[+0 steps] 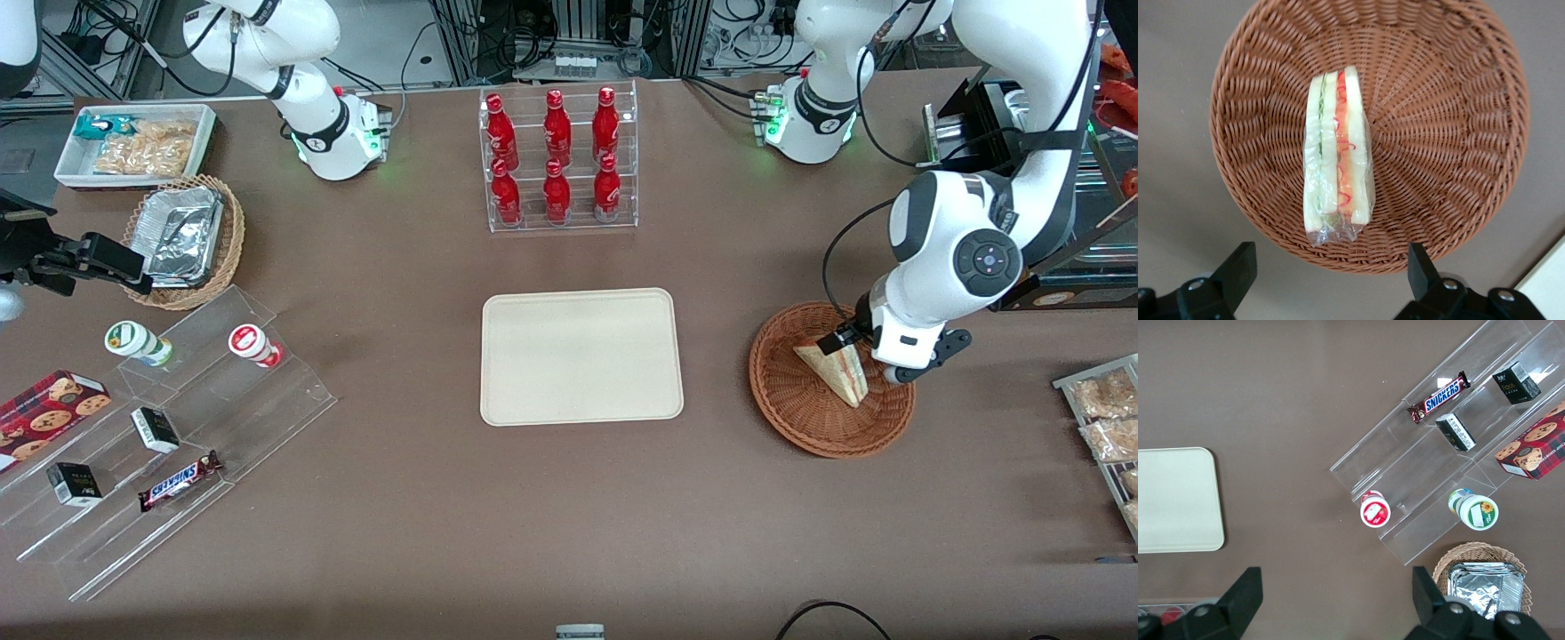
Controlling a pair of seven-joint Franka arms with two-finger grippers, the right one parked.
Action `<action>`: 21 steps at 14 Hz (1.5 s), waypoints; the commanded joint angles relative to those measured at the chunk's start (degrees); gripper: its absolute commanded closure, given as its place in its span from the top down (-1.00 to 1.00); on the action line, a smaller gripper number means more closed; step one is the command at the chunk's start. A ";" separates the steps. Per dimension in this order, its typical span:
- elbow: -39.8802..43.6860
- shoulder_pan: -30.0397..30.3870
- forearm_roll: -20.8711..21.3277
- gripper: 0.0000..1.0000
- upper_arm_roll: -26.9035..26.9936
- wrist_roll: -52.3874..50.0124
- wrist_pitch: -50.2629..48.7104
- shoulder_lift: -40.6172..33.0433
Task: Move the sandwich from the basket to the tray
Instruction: 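Close the left gripper on the sandwich's crust edge and lift it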
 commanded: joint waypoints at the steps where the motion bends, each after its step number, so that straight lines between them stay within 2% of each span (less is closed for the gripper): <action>1: -1.44 -0.57 0.80 1.00 0.26 -2.99 2.23 0.82; 14: -2.68 -0.13 0.71 0.96 1.67 -4.23 8.21 5.30; 15: -2.77 -0.13 0.71 0.87 1.67 -4.23 8.39 5.48; 16: -2.68 -0.22 0.71 0.69 1.67 -4.23 8.48 5.65; 20: -2.59 -0.22 0.54 -0.14 1.67 -4.49 8.48 6.10; 21: -2.59 -0.13 0.54 -0.45 1.67 -4.49 8.39 6.01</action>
